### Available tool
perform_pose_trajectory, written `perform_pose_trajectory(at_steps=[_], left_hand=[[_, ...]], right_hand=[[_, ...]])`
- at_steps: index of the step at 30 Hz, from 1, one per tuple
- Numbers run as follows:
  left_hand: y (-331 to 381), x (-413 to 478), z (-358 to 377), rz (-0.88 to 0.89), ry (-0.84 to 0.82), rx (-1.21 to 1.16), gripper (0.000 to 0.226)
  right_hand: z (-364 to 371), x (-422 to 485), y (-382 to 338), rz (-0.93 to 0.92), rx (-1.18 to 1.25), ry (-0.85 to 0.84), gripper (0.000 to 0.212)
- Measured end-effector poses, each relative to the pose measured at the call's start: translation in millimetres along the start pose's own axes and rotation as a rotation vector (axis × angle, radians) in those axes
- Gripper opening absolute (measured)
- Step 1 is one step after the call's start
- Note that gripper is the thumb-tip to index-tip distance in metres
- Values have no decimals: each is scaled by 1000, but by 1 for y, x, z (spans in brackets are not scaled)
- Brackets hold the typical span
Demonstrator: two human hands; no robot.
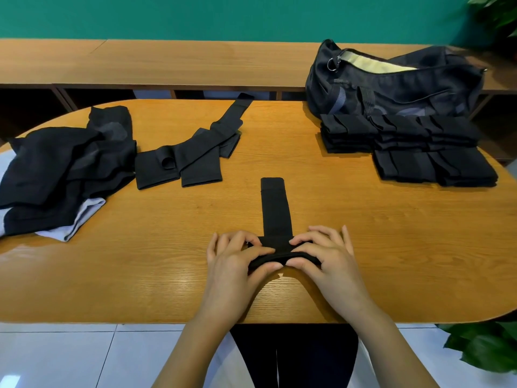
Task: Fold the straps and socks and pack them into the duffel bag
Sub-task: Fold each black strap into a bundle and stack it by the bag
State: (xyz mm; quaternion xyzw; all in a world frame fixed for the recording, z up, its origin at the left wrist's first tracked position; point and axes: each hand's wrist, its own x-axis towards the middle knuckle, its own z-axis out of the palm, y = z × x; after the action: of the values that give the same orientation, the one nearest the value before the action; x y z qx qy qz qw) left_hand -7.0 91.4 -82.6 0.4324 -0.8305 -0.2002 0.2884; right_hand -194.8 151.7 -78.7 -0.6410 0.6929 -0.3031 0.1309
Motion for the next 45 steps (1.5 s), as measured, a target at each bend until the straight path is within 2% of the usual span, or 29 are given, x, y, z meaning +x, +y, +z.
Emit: perform_pose_trajectory(at_steps=[3,8,13,17,27,33,35,39,45], left_hand=[[0,1,0,-14,8,-18,46],[-2,0,2,-20,15,-34,47],[-1,1,0,-27,3,-52,61],[-1,0,-1,-7,-6,-31,54],[-1,0,-1,5,-1,-42,47],[0,1,-3,-21,-7,-49,48],[2,2,-3,-46,0,-41,51],[7,7,-4,-108,10,-65,60],[7,13,-7,-146,39,-39,33]], right_hand=[[-1,-1,1,-15,0,26,38],[-2,-2,4,-54,-59,40,54],[-1,-1,5,-79,-92,42,43],[0,-2,6,-78,-44,54,39],[-2,-2,5,-49,-52,32,45],[-3,-2,3,-30,-17,82,37],[-1,-1,3,-21,-27,106,41],[1,4,4,50,-59,136,68],[1,16,-3,150,-60,178,72]])
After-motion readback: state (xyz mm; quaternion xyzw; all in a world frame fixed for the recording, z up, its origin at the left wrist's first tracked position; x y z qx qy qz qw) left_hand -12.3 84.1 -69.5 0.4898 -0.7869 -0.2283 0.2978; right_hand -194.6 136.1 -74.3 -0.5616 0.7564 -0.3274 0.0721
